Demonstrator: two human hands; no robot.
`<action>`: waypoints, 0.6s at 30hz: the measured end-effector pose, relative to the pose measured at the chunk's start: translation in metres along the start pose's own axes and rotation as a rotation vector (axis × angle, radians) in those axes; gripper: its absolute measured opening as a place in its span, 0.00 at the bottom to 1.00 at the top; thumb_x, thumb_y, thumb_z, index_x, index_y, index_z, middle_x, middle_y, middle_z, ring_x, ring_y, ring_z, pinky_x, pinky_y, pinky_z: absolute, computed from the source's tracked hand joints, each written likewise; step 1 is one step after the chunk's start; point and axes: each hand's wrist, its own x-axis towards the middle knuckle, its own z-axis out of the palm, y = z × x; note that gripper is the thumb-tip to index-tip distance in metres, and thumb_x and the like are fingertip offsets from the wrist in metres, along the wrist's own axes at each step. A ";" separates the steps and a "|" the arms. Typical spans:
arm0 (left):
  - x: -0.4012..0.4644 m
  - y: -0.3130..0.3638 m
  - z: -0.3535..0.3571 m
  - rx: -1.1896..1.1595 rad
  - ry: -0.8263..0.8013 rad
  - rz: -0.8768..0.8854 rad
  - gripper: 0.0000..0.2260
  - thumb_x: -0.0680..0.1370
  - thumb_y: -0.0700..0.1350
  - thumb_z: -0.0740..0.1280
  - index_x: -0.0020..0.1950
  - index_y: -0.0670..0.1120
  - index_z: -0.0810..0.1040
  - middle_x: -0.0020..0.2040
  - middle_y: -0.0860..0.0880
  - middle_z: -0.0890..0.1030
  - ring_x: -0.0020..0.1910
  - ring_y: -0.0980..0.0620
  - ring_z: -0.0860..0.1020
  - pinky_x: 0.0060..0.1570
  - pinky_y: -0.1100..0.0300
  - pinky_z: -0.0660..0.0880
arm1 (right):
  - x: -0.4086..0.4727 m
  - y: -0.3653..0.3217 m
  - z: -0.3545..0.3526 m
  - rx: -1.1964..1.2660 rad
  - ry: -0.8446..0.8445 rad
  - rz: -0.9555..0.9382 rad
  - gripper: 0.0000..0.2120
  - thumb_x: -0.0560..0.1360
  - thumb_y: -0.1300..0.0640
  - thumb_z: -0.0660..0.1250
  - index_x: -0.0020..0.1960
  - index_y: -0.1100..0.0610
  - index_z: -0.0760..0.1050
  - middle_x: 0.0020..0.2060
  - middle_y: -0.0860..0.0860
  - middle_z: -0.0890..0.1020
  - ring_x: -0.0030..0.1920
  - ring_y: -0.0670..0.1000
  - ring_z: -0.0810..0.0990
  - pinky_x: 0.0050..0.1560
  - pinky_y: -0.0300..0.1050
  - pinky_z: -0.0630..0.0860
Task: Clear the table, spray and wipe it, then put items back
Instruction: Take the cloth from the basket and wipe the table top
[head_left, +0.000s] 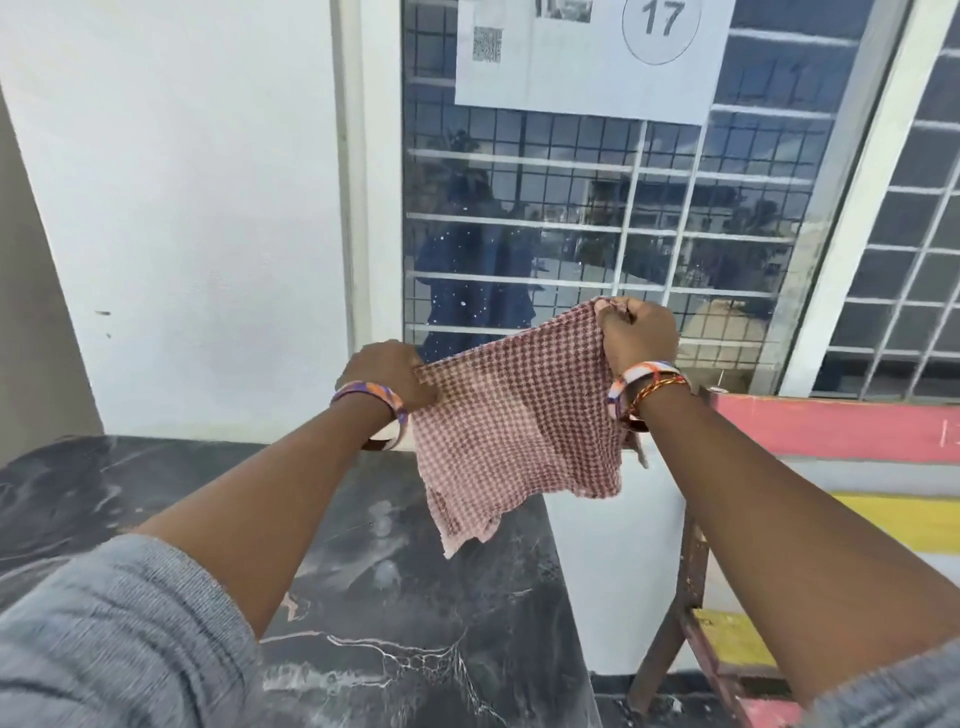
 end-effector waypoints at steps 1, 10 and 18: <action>0.005 -0.002 0.005 -0.033 -0.008 -0.018 0.07 0.69 0.47 0.70 0.40 0.43 0.79 0.46 0.40 0.81 0.48 0.42 0.77 0.43 0.57 0.70 | 0.005 0.002 -0.002 -0.028 0.001 -0.018 0.14 0.77 0.56 0.62 0.51 0.66 0.80 0.48 0.61 0.83 0.50 0.60 0.79 0.40 0.42 0.68; 0.029 -0.010 0.039 -1.066 0.083 -0.408 0.07 0.69 0.35 0.72 0.43 0.41 0.76 0.41 0.44 0.79 0.42 0.49 0.78 0.46 0.60 0.74 | 0.034 0.038 -0.009 0.282 -0.036 0.145 0.13 0.76 0.63 0.64 0.60 0.57 0.77 0.50 0.54 0.80 0.38 0.47 0.80 0.26 0.30 0.72; 0.054 -0.003 0.002 -1.416 0.002 -0.110 0.03 0.76 0.40 0.65 0.45 0.44 0.79 0.39 0.48 0.84 0.44 0.47 0.80 0.46 0.58 0.79 | 0.046 0.014 -0.025 0.866 -0.203 0.264 0.11 0.73 0.64 0.67 0.54 0.55 0.79 0.37 0.45 0.84 0.43 0.45 0.80 0.47 0.42 0.77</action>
